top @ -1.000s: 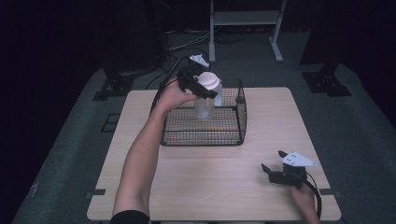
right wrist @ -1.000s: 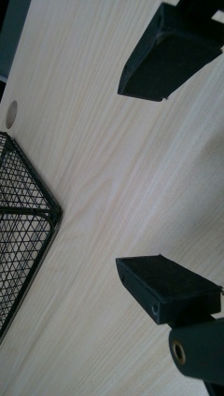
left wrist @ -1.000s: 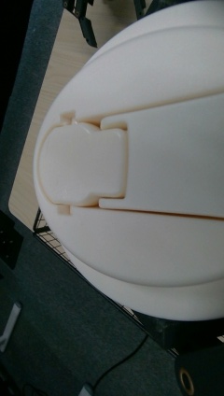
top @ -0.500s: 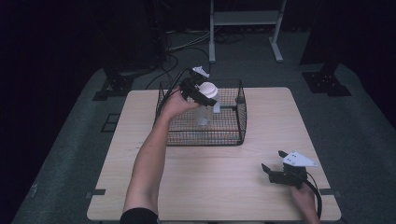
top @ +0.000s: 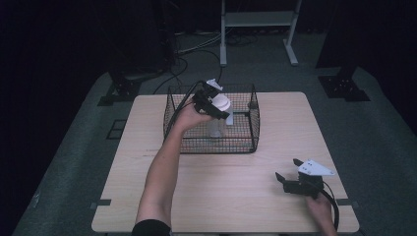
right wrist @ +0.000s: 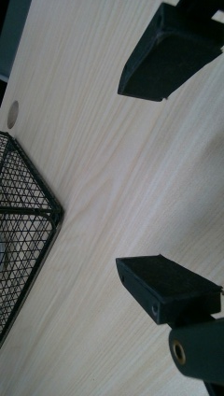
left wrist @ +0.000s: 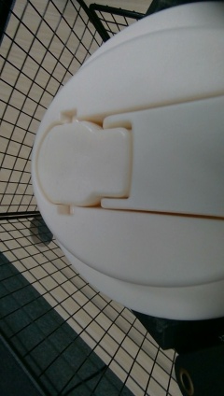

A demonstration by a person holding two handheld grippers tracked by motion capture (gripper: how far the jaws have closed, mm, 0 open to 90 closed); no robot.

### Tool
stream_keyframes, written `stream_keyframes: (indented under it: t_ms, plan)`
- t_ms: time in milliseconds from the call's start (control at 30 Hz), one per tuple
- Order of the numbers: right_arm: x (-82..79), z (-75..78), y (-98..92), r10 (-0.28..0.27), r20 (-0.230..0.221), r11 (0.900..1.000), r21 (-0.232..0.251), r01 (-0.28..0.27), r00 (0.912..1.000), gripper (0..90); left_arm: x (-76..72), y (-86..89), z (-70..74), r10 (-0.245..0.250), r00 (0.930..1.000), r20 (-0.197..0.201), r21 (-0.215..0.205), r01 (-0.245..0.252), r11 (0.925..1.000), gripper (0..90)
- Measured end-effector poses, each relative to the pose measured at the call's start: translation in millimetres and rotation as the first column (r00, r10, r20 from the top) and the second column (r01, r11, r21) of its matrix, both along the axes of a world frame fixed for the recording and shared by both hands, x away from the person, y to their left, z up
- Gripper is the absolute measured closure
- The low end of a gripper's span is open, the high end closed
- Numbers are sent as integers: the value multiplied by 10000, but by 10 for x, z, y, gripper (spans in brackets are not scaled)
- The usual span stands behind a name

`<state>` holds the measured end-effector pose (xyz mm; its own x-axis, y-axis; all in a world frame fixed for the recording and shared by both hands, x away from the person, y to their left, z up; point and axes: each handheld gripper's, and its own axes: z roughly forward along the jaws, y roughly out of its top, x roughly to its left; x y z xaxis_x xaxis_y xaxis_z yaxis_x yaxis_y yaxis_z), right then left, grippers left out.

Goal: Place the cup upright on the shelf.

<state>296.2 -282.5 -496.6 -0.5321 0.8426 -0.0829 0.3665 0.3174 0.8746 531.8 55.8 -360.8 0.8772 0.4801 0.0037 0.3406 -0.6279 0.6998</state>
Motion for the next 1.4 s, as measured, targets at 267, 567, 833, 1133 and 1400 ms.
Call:
stream_keyframes:
  t_ms: [267,567,833,1133,1400]
  plan:
    - [-2,0,1,-12,-10,10000,0,12,10000,135,-37,39,-31,-17,9998,205,-97,19,10000,46]
    - [-2,0,0,-2,-9,10000,-14,2,10000,135,-101,75,-45,25,9992,401,-131,-20,9999,45]
    - [-2,0,-4,-15,-14,10000,21,15,10000,135,-107,73,-45,23,9992,408,-137,-17,9999,45]
    - [7,5,-37,-49,3,9996,285,49,10000,135,-109,67,-40,53,9992,388,-46,-51,10000,44]
    - [10,10,-104,-154,-9,9959,893,154,9999,135,-106,85,-38,83,9992,400,54,-85,9999,19]
